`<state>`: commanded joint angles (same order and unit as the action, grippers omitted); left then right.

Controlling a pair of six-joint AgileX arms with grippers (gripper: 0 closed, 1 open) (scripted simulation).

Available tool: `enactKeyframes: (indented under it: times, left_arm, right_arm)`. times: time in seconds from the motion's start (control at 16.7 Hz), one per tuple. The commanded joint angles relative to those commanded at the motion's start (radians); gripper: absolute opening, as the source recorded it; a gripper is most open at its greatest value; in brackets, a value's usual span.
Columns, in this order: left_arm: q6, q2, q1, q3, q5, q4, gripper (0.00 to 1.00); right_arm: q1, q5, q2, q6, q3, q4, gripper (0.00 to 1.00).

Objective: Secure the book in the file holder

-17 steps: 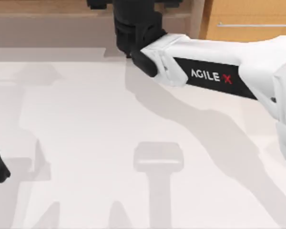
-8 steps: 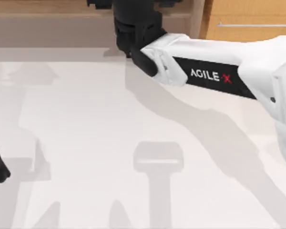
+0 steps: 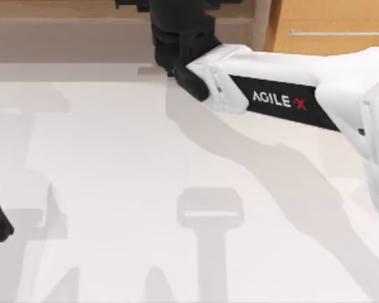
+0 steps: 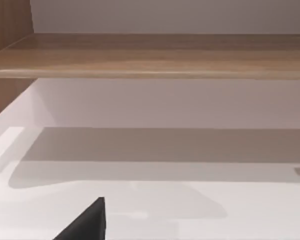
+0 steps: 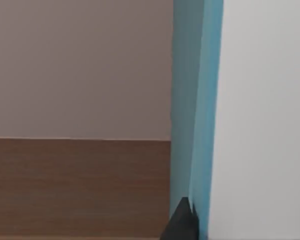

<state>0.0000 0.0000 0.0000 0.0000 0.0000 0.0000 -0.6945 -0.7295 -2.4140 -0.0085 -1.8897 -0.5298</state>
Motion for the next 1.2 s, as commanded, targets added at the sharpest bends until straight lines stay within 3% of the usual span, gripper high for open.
enactKeyframes:
  times: [1.2]
  left_arm:
    - [0.000,0.000,0.000,0.000,0.000,0.000,1.00]
  right_arm:
    - [-0.002,0.015,0.032,0.012,-0.009,0.041,0.00]
